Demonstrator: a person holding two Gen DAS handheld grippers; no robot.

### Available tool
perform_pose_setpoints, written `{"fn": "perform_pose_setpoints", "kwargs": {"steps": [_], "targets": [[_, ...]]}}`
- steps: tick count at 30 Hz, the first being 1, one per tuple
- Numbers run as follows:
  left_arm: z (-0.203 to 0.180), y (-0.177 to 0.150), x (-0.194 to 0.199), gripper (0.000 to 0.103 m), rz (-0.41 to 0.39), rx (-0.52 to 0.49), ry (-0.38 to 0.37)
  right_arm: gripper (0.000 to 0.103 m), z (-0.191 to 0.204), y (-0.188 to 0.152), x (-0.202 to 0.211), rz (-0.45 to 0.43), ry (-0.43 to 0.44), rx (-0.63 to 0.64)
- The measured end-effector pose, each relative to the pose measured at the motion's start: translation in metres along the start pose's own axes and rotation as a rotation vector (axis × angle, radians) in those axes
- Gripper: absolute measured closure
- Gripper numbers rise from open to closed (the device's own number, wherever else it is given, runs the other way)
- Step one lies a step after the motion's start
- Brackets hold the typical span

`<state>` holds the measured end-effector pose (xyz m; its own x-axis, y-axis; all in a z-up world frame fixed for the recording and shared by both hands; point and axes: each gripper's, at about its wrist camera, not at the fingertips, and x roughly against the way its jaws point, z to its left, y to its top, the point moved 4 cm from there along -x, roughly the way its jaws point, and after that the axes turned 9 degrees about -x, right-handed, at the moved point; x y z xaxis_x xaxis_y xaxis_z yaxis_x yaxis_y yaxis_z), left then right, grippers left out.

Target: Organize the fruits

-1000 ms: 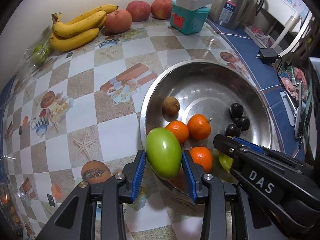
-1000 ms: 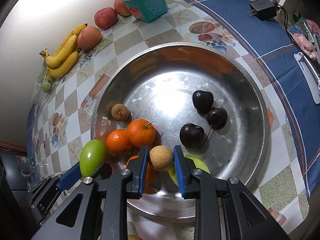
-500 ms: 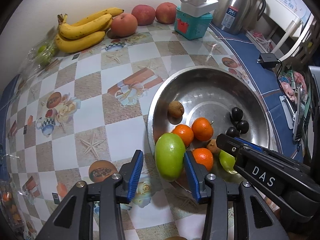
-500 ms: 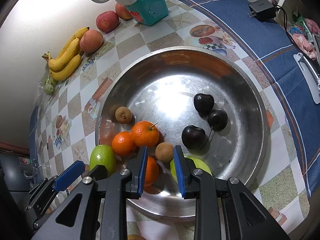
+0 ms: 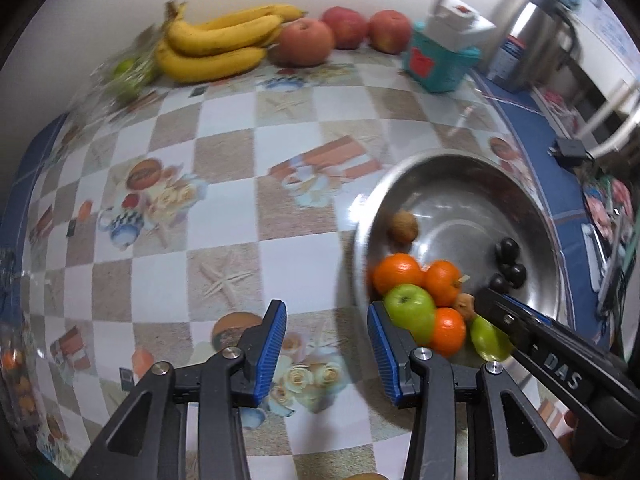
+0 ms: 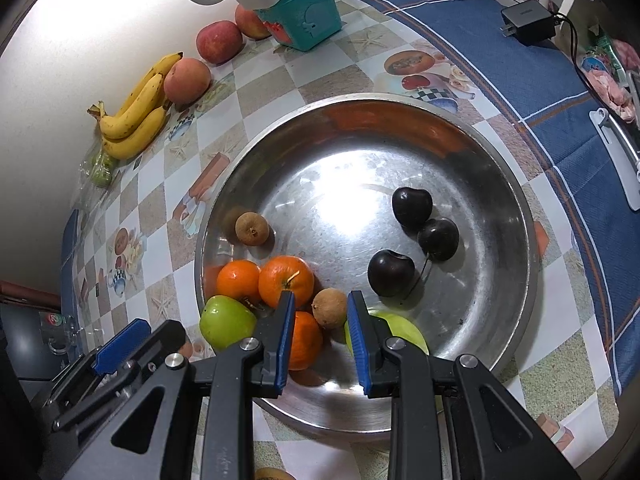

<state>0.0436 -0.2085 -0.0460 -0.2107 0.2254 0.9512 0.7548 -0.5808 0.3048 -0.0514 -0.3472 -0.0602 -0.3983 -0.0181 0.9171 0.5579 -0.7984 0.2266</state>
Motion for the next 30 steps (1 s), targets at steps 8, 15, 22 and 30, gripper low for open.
{"fn": "perform_pose_setpoints", "kwargs": {"steps": [8,15,22,30], "targets": [[0.042,-0.008,-0.010,0.015,0.045,0.140,0.122,0.060,0.015,-0.001,0.004,-0.028,-0.019,0.074],[0.064,-0.017,-0.020,0.001,0.086,0.186,0.197,0.032,0.030,-0.008,-0.003,-0.037,-0.046,0.156],[0.067,-0.021,-0.027,0.001,0.092,0.194,0.223,0.013,0.036,-0.009,-0.005,-0.054,-0.043,0.190],[0.071,-0.027,-0.024,0.001,0.072,0.174,0.298,0.012,0.039,-0.011,-0.003,-0.077,-0.040,0.186]]}}
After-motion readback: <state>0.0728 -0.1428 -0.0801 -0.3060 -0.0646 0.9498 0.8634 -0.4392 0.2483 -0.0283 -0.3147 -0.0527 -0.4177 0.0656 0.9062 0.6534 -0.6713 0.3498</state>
